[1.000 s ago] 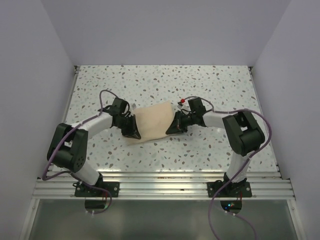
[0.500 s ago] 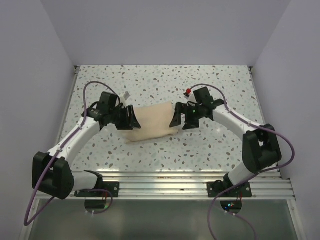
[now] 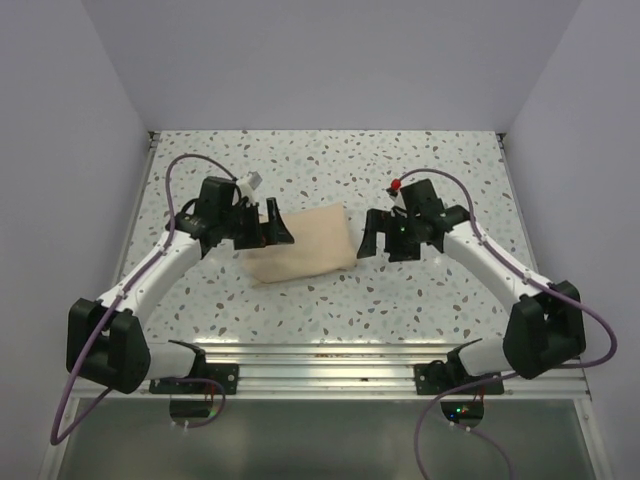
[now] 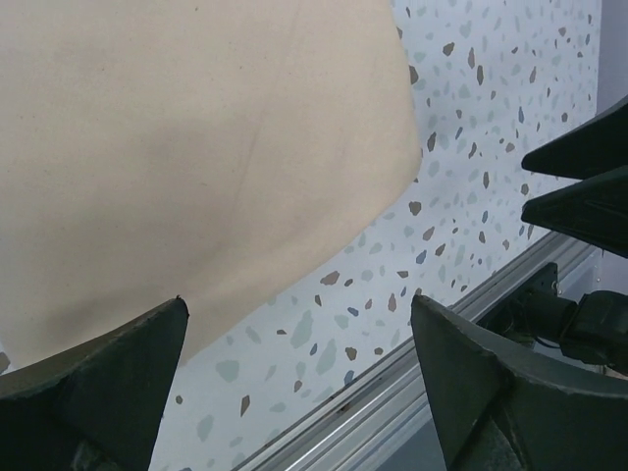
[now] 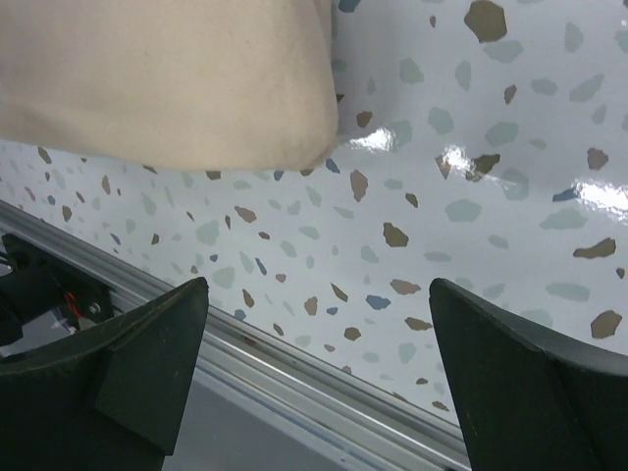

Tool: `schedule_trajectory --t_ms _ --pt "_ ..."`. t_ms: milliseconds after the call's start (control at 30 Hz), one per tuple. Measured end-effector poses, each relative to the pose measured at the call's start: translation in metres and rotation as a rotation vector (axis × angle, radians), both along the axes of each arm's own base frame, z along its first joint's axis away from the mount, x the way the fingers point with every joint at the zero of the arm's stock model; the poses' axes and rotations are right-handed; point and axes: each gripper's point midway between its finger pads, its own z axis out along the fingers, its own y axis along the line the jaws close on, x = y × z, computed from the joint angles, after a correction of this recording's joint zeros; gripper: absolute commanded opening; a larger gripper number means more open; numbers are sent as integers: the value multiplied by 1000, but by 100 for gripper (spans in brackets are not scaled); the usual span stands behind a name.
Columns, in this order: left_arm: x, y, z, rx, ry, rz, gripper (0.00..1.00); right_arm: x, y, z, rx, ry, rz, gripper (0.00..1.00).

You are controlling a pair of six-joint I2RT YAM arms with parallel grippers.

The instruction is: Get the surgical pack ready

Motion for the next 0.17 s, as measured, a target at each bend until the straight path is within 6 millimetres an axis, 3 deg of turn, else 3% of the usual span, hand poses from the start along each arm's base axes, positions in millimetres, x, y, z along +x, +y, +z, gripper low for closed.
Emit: schedule_trajectory --t_ms 167 --pt "6 -3 9 -26 -38 5 100 -22 -10 -5 16 -17 -23 99"
